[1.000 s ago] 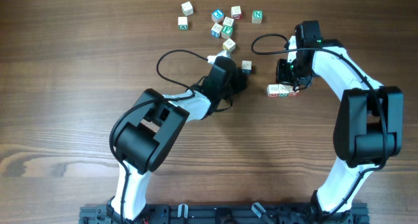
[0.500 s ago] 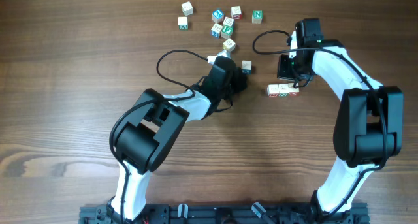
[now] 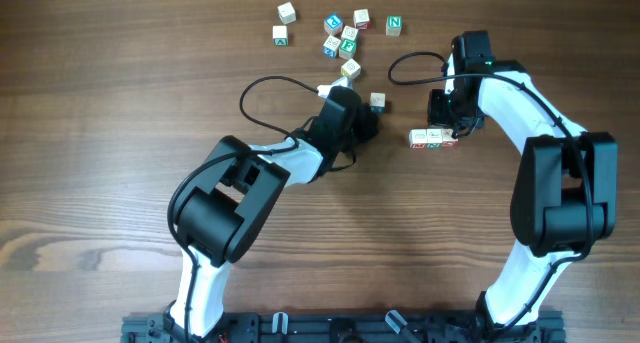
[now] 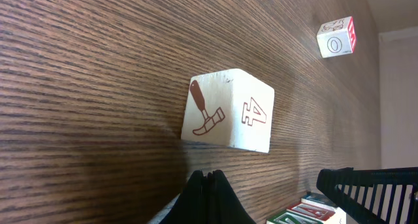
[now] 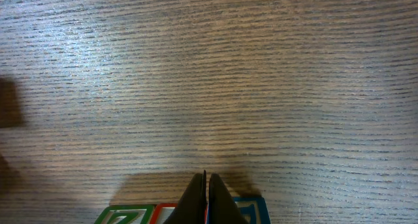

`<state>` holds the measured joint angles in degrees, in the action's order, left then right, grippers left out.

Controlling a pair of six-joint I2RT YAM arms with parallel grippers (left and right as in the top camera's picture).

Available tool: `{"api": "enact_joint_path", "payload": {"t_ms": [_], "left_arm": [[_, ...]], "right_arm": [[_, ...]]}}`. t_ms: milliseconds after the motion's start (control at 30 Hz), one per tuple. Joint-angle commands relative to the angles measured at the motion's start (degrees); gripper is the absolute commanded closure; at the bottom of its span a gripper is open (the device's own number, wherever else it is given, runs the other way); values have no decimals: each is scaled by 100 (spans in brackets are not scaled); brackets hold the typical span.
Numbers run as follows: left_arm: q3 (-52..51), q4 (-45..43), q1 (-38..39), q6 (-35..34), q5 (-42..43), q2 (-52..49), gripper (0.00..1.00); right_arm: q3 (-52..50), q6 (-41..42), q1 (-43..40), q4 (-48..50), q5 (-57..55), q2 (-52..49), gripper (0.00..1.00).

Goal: Form a horizontal line

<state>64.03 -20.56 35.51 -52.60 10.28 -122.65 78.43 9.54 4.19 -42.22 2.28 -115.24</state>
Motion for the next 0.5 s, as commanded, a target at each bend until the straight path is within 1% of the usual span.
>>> {"api": "enact_joint_path", "payload": {"t_ms": [0,467], "left_arm": [[-15,-11,11,144,-98,168,96],[-15,-11,11,144,-98,168,96]], "right_arm": [[96,-50,13,-13,-122,-79,95],[96,-39,13,-79,-122,-79,95]]}}
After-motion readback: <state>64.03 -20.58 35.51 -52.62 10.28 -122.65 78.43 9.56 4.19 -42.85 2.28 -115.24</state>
